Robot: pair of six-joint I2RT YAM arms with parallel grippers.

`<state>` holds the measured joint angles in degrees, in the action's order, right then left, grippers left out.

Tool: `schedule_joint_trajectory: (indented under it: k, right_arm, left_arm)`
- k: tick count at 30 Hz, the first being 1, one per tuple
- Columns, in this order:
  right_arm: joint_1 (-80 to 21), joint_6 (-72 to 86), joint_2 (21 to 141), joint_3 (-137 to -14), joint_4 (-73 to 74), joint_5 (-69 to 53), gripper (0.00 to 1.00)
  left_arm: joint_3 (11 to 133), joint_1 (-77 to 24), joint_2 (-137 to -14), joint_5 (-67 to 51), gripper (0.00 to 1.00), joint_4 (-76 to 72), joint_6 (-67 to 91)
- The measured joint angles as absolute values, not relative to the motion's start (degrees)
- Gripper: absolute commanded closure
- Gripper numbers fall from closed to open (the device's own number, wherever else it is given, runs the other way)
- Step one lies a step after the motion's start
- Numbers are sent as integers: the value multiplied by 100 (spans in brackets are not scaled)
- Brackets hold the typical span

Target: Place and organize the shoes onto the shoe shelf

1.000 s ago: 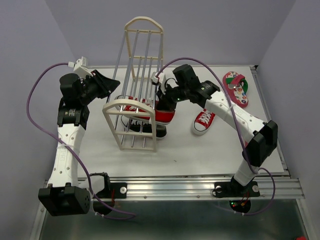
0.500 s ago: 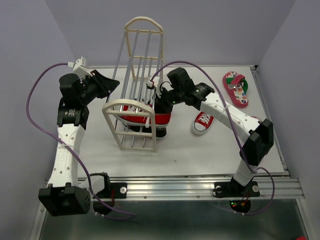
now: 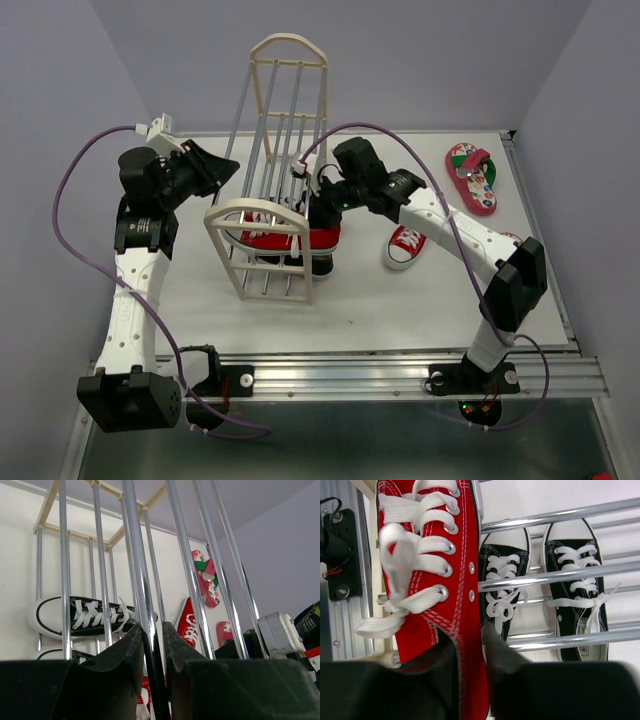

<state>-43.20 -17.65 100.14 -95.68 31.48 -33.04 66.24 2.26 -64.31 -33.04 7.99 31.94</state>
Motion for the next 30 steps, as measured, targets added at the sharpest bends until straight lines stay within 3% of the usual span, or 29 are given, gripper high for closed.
schedule_joint_trajectory:
  k: [3, 10, 15, 18, 22, 30]
  right_arm:
    - [-4322, -1688, 10014, -9526, 3052, -3369, 42]
    - [-4320, -1559, 10014, -9474, 2884, -3260, 24]
    - [-4320, -1354, 10003, -9474, 2880, -2930, 20]
    - [-4329, -1205, 9966, -9461, 2893, -2668, 8]
    - [-4359, -987, 9848, -9356, 2880, -2250, 1]
    - [-4469, -565, 9594, -9111, 2886, -1608, 0]
  left_arm:
    - [6624, 231, -6431, -3301, 100, 790, 3190]
    - [6611, 237, -6429, -3297, 100, 762, 3181]
    - [6606, 237, -6427, -3293, 100, 751, 3181]
    - [6606, 235, -6427, -3295, 100, 751, 3183]
    - [6606, 224, -6427, -3315, 100, 749, 3188]
    - [6600, 196, -6427, -3376, 100, 744, 3199]
